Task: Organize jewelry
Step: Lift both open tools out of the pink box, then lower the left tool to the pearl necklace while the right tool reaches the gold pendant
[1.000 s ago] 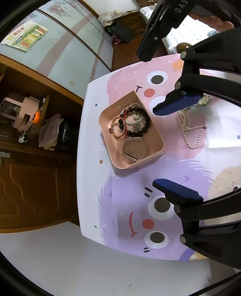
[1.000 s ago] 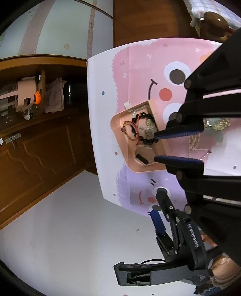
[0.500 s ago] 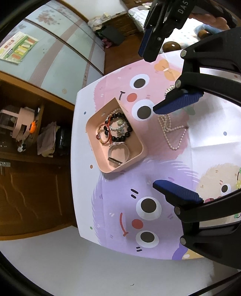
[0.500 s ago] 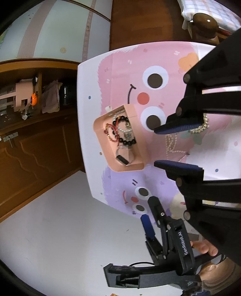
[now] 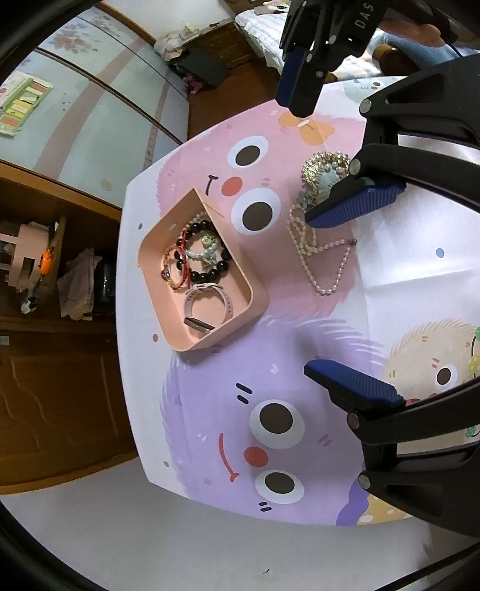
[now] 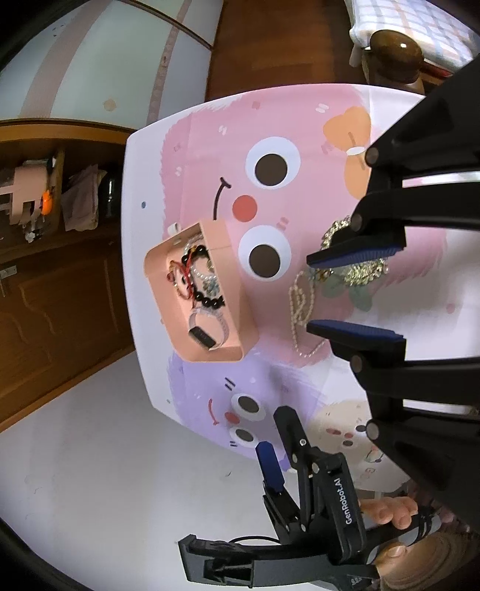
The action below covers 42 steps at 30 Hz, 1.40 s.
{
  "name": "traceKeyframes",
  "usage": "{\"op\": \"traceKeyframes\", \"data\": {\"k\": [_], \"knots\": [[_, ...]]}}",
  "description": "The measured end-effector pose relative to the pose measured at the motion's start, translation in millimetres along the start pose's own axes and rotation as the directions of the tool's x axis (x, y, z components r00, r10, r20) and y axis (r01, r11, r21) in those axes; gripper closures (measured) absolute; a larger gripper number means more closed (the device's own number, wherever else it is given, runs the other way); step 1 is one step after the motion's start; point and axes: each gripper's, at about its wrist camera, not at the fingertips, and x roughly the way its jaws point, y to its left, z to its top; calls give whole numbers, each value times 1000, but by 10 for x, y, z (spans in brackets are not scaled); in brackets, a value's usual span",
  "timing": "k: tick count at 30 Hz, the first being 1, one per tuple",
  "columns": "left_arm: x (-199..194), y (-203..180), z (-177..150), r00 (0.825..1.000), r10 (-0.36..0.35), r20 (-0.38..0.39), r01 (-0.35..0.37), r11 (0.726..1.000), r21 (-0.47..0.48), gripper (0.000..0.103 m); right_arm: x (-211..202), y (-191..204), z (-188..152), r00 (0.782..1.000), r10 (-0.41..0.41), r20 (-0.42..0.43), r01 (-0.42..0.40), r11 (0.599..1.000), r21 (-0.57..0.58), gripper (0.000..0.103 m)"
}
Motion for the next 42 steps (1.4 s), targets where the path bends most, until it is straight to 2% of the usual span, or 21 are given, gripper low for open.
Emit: {"op": "traceKeyframes", "data": {"k": [6,12,18,25,37,42], "knots": [[181,-26,-47,999,2,-34,-1,1000,29,31,126,-139,-51,999,-20,-29,20,1000,18,74],[373,-130,-121,998,40,-54,-35,995,98,31,314,-292,-134,997,-31,-71,35,998,46,74],[583,-331,-205,994,81,-70,-64,975,212,31,484,-433,-237,993,-38,-111,45,997,60,74],[836,-539,-232,992,87,-96,-54,953,299,31,651,-491,-371,988,-33,-150,41,998,47,74],[1172,-753,-8,985,86,-150,-28,935,354,31,735,-539,-508,984,11,-178,1,998,64,74],[1310,-844,138,975,108,-196,-27,926,378,31,718,-568,-506,984,19,-176,-7,998,68,74]]}}
